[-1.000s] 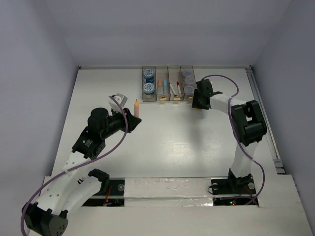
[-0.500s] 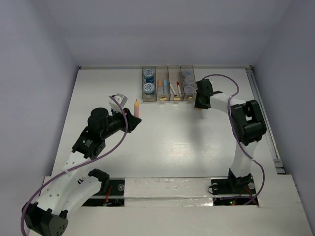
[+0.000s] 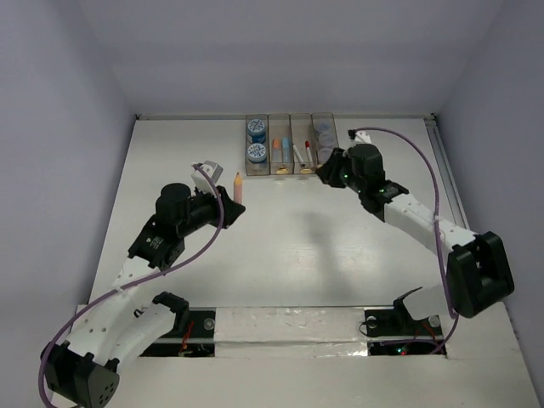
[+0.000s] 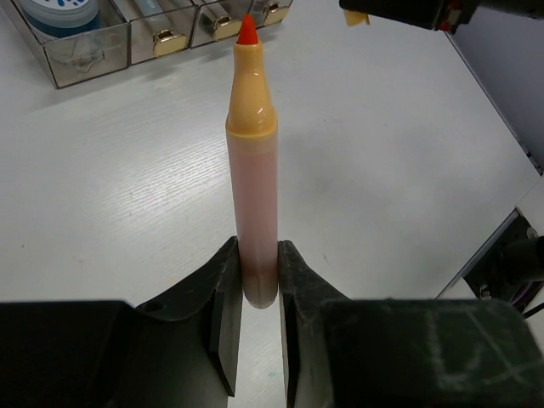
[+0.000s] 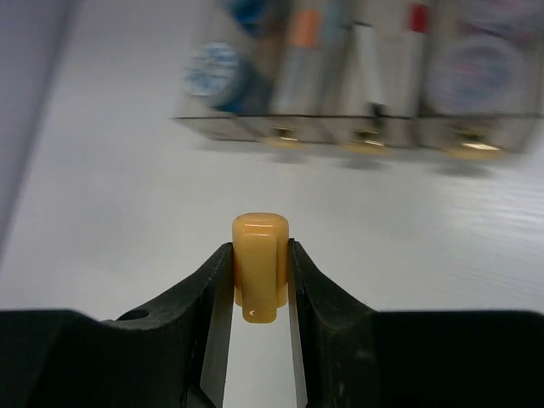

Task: Sort the stationery into containers
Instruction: Close the pen cap on the pen.

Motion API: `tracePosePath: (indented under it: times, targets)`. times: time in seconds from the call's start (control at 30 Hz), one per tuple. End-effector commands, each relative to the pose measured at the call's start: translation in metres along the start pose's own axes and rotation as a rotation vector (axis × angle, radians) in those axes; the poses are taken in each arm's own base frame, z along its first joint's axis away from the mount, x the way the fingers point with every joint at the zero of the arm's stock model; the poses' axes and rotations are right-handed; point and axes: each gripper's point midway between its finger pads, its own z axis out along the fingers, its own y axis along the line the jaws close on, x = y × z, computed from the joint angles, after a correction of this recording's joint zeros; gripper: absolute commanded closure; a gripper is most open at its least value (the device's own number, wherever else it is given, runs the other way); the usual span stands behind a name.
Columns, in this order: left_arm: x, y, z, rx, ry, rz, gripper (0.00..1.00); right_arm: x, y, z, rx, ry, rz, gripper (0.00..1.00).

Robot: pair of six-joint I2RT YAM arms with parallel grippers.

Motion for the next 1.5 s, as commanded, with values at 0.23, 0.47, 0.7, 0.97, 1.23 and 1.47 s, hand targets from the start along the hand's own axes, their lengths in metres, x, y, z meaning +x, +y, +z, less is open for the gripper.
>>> tracePosePath:
  times: [0.23, 0.47, 0.7, 0.97, 1.23, 1.47]
  targets:
    - [-0.015, 0.0, 0.002, 0.011, -0.038, 0.014, 1.0, -0.044, 0.246, -0.041, -0.724, -0.229, 0.072, 0.98]
    - [-0.014, 0.003, 0.004, 0.008, -0.032, 0.01, 1.0, -0.055, 0.284, -0.051, -0.786, -0.294, 0.052, 0.98]
    - [-0.014, 0.001, 0.004, 0.017, -0.029, 0.009, 1.0, -0.055, 0.295, -0.05, -0.8, -0.304, 0.05, 0.98]
    - [-0.015, 0.0, 0.003, 0.017, -0.035, 0.011, 1.0, -0.04, 0.304, -0.04, -0.793, -0.253, 0.026, 0.97]
    - [-0.018, 0.005, 0.002, -0.007, -0.045, 0.008, 1.0, -0.03, 0.306, -0.041, -0.766, -0.253, 0.004, 0.97]
    - [-0.019, 0.006, 0.0, -0.016, -0.052, 0.008, 1.0, -0.025, 0.303, -0.04, -0.731, -0.268, -0.011, 0.97]
